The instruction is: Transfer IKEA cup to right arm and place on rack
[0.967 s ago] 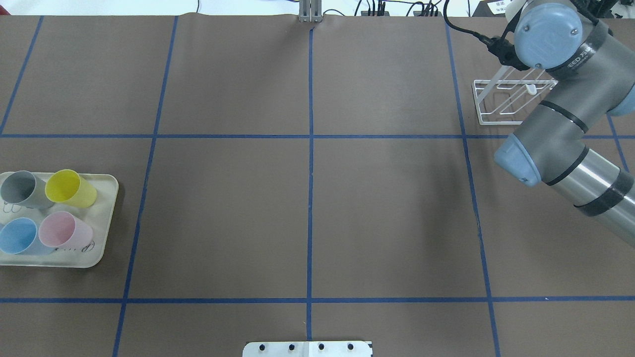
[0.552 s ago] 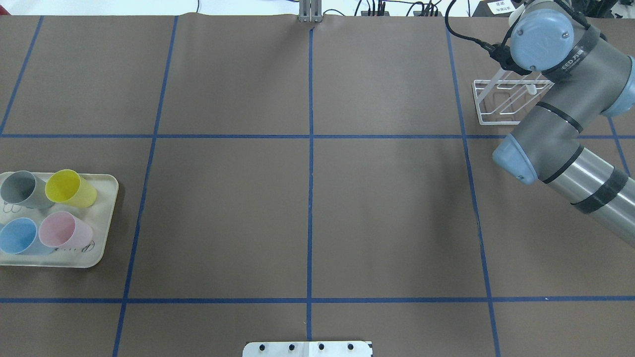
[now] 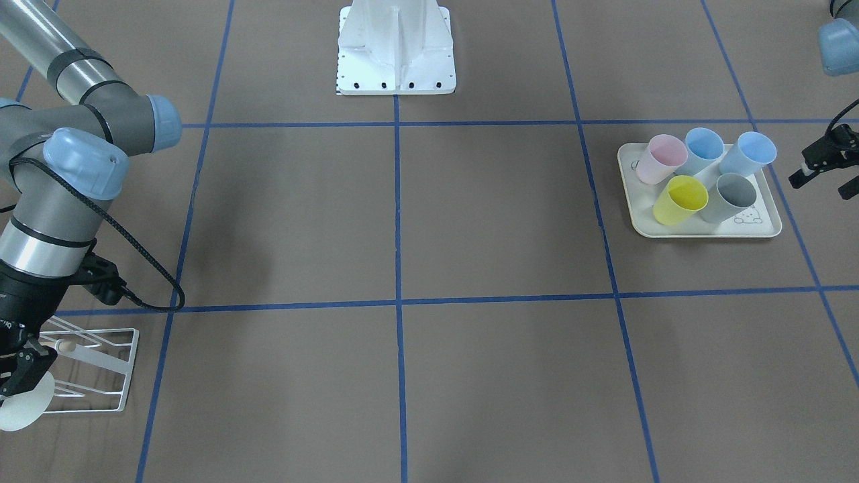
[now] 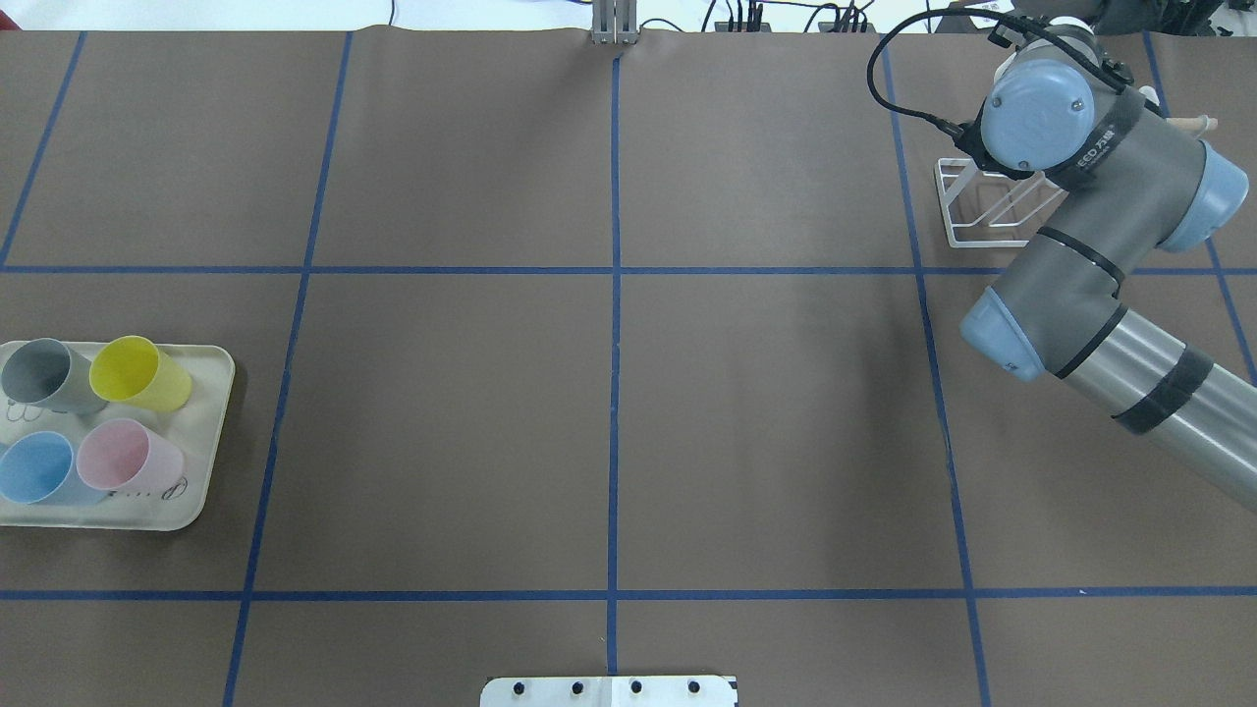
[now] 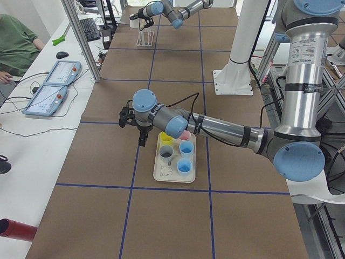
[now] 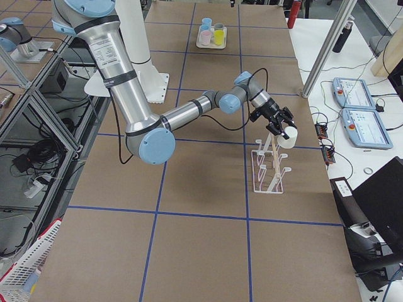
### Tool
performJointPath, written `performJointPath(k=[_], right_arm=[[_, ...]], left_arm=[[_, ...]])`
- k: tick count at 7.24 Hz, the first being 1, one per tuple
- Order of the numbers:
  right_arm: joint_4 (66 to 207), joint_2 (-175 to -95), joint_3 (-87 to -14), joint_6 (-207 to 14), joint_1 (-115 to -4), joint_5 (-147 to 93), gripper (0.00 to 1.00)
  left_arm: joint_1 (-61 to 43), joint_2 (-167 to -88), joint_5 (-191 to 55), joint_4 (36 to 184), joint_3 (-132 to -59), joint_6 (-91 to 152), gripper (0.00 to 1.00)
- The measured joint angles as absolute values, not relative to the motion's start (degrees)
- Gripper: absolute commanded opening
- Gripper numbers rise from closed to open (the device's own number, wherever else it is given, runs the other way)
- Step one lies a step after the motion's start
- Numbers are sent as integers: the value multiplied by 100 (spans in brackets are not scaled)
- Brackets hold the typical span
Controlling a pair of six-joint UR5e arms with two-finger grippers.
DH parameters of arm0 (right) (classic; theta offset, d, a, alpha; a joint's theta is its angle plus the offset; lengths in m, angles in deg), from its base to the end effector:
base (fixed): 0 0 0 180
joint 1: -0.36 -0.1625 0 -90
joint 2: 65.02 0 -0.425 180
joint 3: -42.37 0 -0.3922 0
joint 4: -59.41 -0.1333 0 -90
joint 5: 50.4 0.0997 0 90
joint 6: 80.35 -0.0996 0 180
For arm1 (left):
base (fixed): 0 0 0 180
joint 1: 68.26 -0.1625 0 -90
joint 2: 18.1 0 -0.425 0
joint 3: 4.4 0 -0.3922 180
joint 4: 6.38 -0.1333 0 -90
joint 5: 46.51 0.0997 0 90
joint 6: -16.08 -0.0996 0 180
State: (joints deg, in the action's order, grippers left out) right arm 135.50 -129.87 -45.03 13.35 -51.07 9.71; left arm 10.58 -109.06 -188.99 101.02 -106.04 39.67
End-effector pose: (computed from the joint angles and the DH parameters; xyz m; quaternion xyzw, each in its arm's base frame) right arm -0.2774 -0.6413 0.4070 0.1546 0.3570 -0.8066 0.4451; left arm 0.0448 -0.5075 0.5046 0.0940 0.4769 0.0200 0.8737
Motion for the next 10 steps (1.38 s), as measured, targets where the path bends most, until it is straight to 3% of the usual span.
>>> performJointPath(k=[3,4,6,10], right_arm=[[13239,-12975,-4261,1312,-5041,963,55],[13225,-12973,-4250,1309,-5011,963,63],[13219,-12971,-4245,1308,-4967,960,98],[13211,-12957,-4304,1300,-4954,956,99]], left_arm=[[1044,-10923,-18898,10102,-10591,3980,100],[1042,-10931,-18898,10102,-10583,3981,100],[1041,-10939,-18898,10102,-10573,3983,100],[1035,-10942,-18898,10102,-10566,3990,100]])
